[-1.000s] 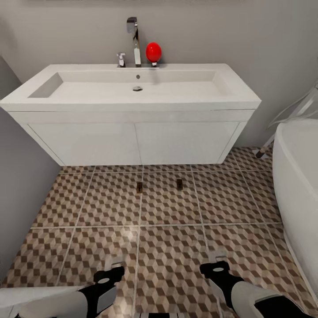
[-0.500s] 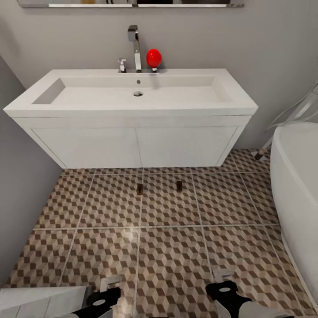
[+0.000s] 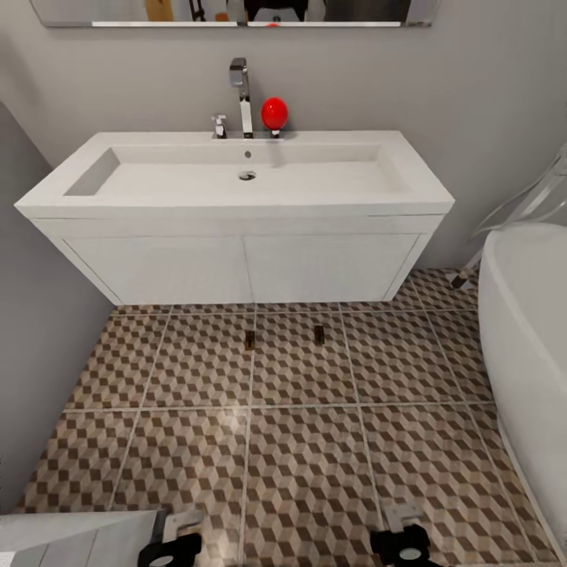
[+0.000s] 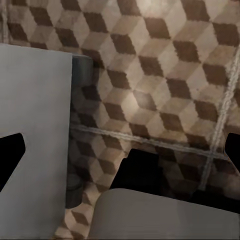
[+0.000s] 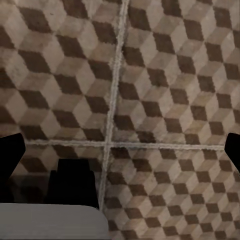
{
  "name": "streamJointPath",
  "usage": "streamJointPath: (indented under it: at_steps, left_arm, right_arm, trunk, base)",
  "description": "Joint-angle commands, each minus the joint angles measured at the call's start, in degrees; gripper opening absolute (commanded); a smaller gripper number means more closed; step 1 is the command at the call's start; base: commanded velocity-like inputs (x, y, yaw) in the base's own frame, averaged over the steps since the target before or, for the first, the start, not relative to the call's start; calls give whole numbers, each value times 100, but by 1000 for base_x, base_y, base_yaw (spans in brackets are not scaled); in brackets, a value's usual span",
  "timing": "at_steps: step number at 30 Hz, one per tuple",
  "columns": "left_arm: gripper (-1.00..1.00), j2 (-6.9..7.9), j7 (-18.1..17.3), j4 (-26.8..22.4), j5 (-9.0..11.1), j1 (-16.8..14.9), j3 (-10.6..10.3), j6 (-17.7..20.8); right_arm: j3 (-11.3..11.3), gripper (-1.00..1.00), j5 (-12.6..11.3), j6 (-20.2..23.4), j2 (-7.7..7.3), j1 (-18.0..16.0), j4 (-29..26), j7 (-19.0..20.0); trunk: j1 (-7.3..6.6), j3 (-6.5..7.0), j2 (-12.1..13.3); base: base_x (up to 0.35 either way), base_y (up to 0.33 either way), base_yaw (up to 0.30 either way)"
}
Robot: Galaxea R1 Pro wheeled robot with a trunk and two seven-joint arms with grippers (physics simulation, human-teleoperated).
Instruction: Take the four mousetraps from the cabinet in the bathroom and place them on the bathroom floor. Make sure all four end up on the same floor surface, and ensure that at least two of them are either under or directly next to the same bathroom sink.
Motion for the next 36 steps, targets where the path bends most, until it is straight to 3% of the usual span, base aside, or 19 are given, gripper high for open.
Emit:
streamJointPath:
  at_steps: [1, 12, 36]
  left_arm:
    - [100, 11, 5, -2, 0, 29, -1, 0]
    - [100, 89, 11, 34, 2, 244, -1, -8]
    - [100, 106, 36, 52, 2, 371, -1, 1]
  right_arm:
    - [0, 100, -15, -27, -4, 33, 4, 0]
    - [7, 100, 22, -87, 1, 456, -18, 1]
    - [11, 100, 17, -75, 31, 545, 0, 1]
  trunk:
    - [-23, 19, 42]
    - [-264, 216, 483]
    - [-791, 647, 1445]
  base:
    - [0, 0, 0]
    - [0, 0, 0]
    - [0, 0, 0]
